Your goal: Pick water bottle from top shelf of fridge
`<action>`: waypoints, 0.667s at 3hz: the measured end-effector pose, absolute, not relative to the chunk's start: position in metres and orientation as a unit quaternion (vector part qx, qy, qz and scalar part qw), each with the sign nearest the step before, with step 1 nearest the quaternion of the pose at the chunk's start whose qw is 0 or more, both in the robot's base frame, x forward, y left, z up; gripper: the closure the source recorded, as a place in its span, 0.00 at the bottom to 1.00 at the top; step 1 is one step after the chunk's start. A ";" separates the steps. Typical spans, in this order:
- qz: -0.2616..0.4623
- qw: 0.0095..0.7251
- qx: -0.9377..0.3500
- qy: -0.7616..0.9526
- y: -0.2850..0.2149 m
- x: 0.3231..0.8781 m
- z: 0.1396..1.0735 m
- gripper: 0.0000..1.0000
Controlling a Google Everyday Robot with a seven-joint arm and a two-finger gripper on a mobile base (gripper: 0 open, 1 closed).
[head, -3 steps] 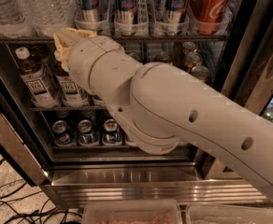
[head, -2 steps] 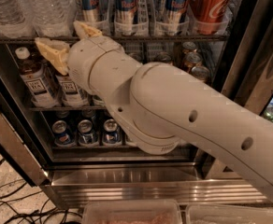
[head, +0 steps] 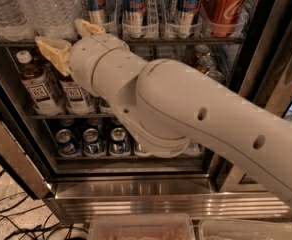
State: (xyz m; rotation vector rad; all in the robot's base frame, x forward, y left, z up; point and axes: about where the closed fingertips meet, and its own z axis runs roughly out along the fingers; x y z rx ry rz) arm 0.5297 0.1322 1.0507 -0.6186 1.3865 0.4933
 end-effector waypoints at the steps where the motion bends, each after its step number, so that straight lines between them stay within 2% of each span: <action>1: 0.225 0.697 -0.286 0.618 0.137 0.542 1.058 0.38; 2: 0.231 0.693 -0.295 0.616 0.143 0.557 1.064 0.38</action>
Offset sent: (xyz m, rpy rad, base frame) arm 0.0582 0.0136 0.0227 -0.0238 0.0071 0.0635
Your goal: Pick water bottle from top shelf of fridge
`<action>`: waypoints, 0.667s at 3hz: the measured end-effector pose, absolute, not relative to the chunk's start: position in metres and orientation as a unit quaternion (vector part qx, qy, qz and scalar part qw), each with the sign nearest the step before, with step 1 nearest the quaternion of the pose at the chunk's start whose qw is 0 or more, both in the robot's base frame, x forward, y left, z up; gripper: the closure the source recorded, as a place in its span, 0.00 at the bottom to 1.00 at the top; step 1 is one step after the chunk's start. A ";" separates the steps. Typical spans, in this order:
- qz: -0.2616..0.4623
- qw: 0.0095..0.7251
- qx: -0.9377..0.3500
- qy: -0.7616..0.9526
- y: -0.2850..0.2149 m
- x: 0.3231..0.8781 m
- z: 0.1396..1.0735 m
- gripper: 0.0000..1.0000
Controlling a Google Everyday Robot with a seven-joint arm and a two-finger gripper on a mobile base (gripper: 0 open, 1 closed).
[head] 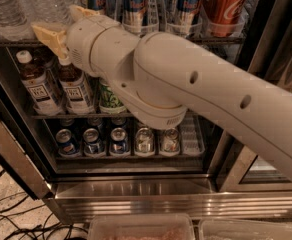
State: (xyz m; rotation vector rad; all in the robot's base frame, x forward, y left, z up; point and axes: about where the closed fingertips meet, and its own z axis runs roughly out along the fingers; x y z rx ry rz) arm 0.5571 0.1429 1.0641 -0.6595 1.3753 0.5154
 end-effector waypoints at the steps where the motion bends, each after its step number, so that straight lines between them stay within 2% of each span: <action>1: 0.238 0.688 -0.303 0.615 0.150 0.572 1.066 0.38; 2: 0.243 0.686 -0.303 0.615 0.156 0.586 1.066 0.38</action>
Offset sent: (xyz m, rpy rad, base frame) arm 0.0574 0.0176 0.0036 0.0063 0.0334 0.0381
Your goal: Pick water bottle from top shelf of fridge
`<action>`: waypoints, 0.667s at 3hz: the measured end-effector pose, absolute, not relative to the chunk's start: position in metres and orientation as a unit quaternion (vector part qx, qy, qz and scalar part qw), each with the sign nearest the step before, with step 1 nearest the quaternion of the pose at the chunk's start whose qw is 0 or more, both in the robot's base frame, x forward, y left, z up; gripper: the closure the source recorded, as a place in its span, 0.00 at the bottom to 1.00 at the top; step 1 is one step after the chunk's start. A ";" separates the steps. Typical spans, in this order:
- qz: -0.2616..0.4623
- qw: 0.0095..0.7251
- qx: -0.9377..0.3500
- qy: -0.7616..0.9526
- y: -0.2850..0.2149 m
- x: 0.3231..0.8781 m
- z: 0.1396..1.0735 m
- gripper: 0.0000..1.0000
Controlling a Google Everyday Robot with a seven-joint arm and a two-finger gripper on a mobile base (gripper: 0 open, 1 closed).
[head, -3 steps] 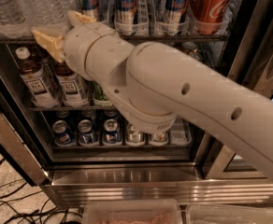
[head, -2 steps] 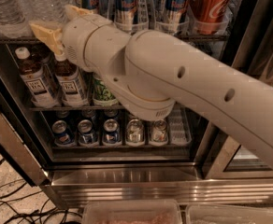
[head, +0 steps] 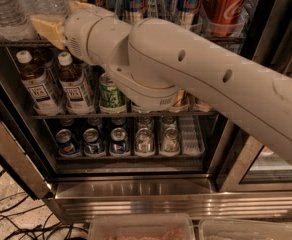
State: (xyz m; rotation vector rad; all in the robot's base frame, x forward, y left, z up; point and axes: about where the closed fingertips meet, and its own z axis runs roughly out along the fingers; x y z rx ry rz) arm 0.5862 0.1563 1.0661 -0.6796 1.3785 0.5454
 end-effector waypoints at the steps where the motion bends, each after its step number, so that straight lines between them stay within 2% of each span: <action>1: 0.251 0.682 -0.307 0.614 0.165 0.597 1.066 0.38; 2: 0.258 0.677 -0.312 0.614 0.174 0.606 1.065 0.38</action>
Offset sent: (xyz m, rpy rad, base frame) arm 0.0395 0.0255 -0.0004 0.0022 0.0332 0.0540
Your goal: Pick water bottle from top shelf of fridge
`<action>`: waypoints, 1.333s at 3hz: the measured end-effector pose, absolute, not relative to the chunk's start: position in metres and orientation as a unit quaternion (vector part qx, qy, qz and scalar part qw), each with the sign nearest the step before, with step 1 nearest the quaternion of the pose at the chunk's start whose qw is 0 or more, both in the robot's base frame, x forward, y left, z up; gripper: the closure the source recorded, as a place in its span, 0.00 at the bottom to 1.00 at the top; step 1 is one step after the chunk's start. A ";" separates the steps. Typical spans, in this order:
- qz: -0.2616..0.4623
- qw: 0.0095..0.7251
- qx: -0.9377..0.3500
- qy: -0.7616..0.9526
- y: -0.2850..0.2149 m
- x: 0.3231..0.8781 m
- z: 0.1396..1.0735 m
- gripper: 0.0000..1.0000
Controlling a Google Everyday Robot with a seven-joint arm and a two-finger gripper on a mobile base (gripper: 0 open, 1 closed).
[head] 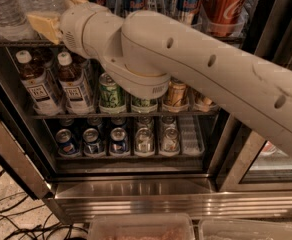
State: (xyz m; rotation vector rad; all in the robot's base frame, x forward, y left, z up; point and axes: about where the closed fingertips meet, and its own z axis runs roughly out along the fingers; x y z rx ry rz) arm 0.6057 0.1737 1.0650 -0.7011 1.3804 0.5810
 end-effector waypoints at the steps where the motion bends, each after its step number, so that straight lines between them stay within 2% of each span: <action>1: 0.267 0.672 -0.317 0.614 0.184 0.612 1.063 0.38; 3: 0.276 0.663 -0.327 0.614 0.200 0.615 1.059 0.39; 4: 0.276 0.663 -0.327 0.614 0.200 0.615 1.059 0.58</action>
Offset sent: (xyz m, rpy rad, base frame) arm 0.0228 0.0326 -0.0066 -0.0045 0.0363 0.0557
